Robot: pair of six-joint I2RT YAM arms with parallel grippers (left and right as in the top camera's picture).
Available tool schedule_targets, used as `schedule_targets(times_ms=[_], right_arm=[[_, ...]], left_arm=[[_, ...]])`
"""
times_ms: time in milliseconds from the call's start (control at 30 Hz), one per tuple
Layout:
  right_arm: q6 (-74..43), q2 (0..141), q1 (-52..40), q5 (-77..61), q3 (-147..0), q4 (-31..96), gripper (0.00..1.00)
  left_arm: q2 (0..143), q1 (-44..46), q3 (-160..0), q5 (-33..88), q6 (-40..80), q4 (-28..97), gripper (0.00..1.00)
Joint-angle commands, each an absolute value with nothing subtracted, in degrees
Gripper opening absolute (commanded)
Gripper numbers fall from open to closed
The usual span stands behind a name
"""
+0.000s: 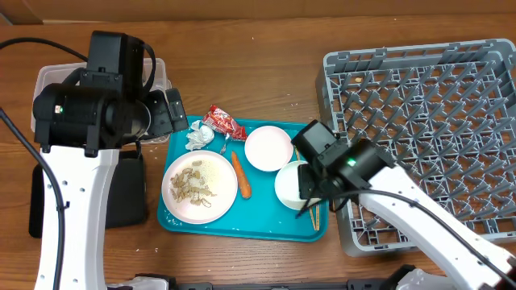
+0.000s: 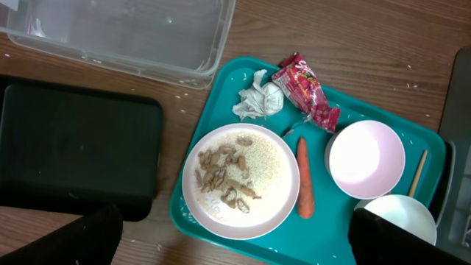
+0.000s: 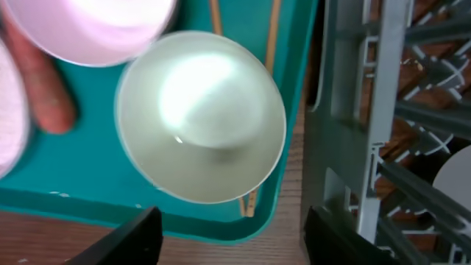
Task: Sort waste into correct bins and load items into the dishwasher
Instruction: 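Lift the white bowl off the tray with the right gripper, then carry the bowl into the gray rack and set it down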
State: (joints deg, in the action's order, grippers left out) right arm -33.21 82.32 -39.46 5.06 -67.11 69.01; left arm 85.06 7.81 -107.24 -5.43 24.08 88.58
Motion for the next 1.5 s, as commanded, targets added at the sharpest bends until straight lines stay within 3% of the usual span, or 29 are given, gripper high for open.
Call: schedule_targets(times_ms=[0, 200, 433, 567, 700, 1133, 1467], right_arm=[[-42.5, 86.9, -39.6, 5.7, -63.9, 68.0, 0.67], [-46.8, 92.7, -39.6, 5.9, -62.9, 63.2, 0.68], [-49.6, 97.2, -39.6, 4.6, -60.8, 59.8, 0.55], [-49.4, 97.6, -39.6, 4.6, -60.3, 59.0, 0.22], [-47.2, 96.8, -39.6, 6.0, -61.4, 59.2, 0.04], [-45.8, 83.4, -39.6, 24.0, -74.1, 74.5, 0.04], [-44.9, 78.0, -38.0, 73.6, -75.4, 82.5, 0.04]], left_arm=[[86.0, 7.5, -107.8, -5.8, 24.9, 88.4, 1.0], [86.0, 7.5, -107.8, -5.8, 24.9, 88.4, 1.0], [86.0, 7.5, -107.8, -5.8, 24.9, 88.4, 1.0], [86.0, 7.5, -107.8, -5.8, 24.9, 88.4, 1.0], [86.0, 7.5, -107.8, -5.8, 24.9, 88.4, 1.0], [86.0, 7.5, -107.8, -5.8, 24.9, 88.5, 1.0], [86.0, 7.5, -107.8, -5.8, 24.9, 88.4, 1.0]])
